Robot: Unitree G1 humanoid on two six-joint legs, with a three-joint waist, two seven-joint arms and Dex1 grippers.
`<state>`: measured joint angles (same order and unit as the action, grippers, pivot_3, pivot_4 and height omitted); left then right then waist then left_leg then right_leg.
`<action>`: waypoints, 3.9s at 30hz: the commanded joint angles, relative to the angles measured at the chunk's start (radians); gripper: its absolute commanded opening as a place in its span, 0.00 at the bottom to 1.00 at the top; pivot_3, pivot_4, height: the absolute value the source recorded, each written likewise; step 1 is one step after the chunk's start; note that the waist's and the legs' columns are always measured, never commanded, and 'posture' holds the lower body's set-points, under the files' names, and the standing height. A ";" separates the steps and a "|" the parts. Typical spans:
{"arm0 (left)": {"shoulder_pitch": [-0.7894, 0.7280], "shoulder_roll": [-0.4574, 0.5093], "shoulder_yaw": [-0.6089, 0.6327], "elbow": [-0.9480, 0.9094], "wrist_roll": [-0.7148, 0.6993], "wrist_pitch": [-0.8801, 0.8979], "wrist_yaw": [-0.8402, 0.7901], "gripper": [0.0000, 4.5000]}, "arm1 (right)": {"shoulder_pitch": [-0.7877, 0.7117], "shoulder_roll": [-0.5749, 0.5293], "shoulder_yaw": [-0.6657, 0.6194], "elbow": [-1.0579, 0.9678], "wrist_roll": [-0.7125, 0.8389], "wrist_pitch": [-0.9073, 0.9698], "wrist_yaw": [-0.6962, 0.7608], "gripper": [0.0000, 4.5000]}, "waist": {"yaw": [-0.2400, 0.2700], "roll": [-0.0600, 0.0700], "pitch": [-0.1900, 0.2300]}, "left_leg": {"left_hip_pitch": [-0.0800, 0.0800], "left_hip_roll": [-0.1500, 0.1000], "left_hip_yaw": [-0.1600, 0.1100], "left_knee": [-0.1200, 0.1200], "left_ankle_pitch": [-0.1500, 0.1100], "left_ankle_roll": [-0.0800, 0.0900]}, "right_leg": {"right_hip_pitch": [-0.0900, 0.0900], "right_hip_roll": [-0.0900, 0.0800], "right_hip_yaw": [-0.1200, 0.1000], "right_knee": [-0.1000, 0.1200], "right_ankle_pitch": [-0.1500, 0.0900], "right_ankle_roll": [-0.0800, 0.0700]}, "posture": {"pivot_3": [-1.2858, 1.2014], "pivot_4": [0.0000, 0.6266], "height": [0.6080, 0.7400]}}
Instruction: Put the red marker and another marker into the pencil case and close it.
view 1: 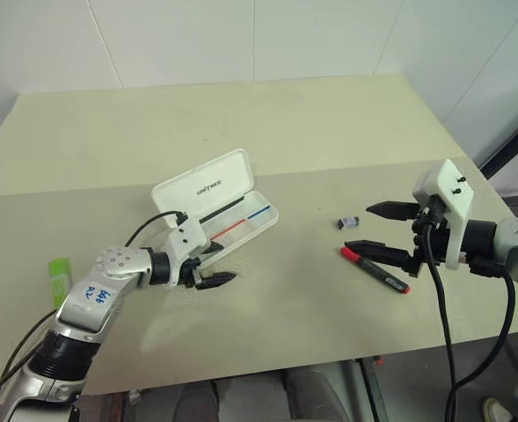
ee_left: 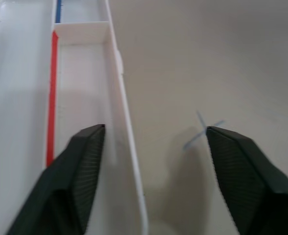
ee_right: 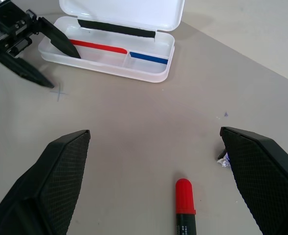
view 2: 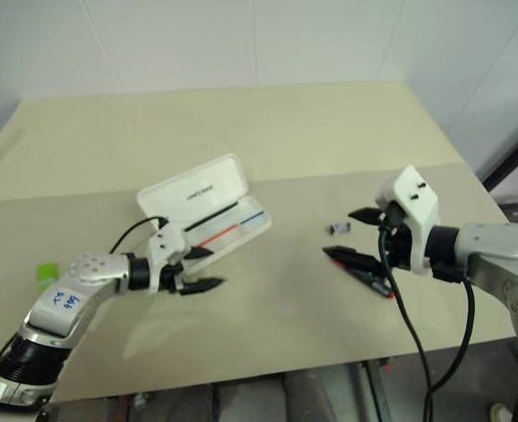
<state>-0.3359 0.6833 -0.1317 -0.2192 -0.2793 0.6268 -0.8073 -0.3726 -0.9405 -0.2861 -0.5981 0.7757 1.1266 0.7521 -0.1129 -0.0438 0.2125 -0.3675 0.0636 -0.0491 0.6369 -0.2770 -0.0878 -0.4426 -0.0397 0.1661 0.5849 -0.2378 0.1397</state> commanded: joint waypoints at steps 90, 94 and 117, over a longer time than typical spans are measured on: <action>0.245 0.214 -0.125 -0.377 0.211 -0.066 -0.066 0.99 | 0.098 -0.105 0.085 0.167 -0.152 -0.374 0.227 1.00 | -0.001 -0.001 0.000 | 0.000 0.000 0.002 0.009 -0.014 0.019 | 0.003 0.000 0.002 0.000 -0.007 0.003 | 0.52 0.24 1.00; 0.231 0.207 -0.106 -0.416 0.171 -0.034 -0.075 0.99 | 0.095 -0.104 0.089 0.174 -0.157 -0.379 0.228 1.00 | 0.001 -0.001 0.000 | 0.000 0.000 0.002 0.009 -0.014 0.019 | 0.003 0.000 0.002 0.000 -0.008 0.003 | 0.52 0.24 1.00; 0.025 0.178 -0.112 -0.725 0.090 0.384 0.067 0.99 | 0.013 -0.095 0.162 0.251 -0.193 -0.413 0.258 1.00 | 0.002 -0.001 0.000 | -0.001 0.000 0.002 0.011 -0.014 0.019 | 0.003 0.000 0.002 0.001 -0.007 0.004 | 0.52 0.24 1.00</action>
<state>-0.2904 0.8489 -0.2436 -0.8957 -0.1895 0.9999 -0.7506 -0.3412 -1.0420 -0.1180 -0.3451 0.5874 0.7384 0.9981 -0.1106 -0.0448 0.2124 -0.3687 0.0636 -0.0471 0.6482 -0.2911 -0.0684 -0.4398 -0.0393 0.1679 0.5863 -0.2449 0.1433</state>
